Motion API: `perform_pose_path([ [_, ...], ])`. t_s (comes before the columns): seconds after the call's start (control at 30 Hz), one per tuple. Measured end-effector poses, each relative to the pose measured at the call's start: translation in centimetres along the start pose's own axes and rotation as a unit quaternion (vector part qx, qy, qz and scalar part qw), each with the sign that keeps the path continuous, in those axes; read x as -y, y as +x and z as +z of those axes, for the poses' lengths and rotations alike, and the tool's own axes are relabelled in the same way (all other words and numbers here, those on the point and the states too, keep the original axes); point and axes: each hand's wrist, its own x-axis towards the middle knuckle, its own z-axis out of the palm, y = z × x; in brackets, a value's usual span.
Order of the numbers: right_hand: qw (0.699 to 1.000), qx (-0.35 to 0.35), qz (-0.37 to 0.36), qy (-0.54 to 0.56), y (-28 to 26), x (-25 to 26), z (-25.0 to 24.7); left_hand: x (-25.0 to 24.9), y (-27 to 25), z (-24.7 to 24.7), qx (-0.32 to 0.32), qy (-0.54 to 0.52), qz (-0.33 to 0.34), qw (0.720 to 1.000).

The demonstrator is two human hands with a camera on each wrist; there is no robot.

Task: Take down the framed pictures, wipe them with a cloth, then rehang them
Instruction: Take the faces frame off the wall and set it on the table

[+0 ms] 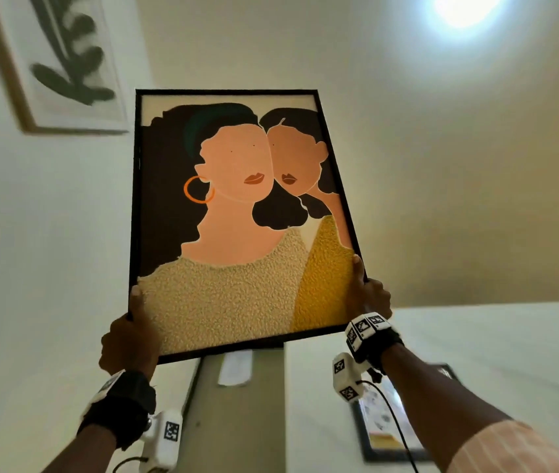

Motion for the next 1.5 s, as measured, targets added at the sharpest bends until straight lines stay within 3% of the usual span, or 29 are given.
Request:
perform_pose_path([
  [0.2,0.992,-0.047,0.076,-0.09,6.0,-14.3,-7.6,0.6,-10.9,12.6,0.115,0.047,-0.037,0.992],
  [0.43,0.968,-0.028,0.159,-0.19,14.4,-29.9,-15.7,2.2,-25.9,26.0,0.212,0.1,-0.116,0.965],
  [0.67,0.932,0.031,0.243,-0.266,15.1,-40.9,-19.3,5.4,-35.3,30.1,0.26,0.212,-0.19,0.923],
  [0.93,0.918,0.062,0.259,-0.293,13.8,-45.5,-18.9,8.4,-38.9,30.3,0.271,0.259,-0.217,0.901],
  [1.17,0.912,0.082,0.234,-0.327,13.4,-47.4,-17.1,9.5,-38.3,31.0,0.262,0.269,-0.231,0.898],
  [1.5,0.919,0.056,0.236,-0.312,14.9,-49.8,-16.9,10.8,-39.2,32.7,0.253,0.258,-0.234,0.902],
])
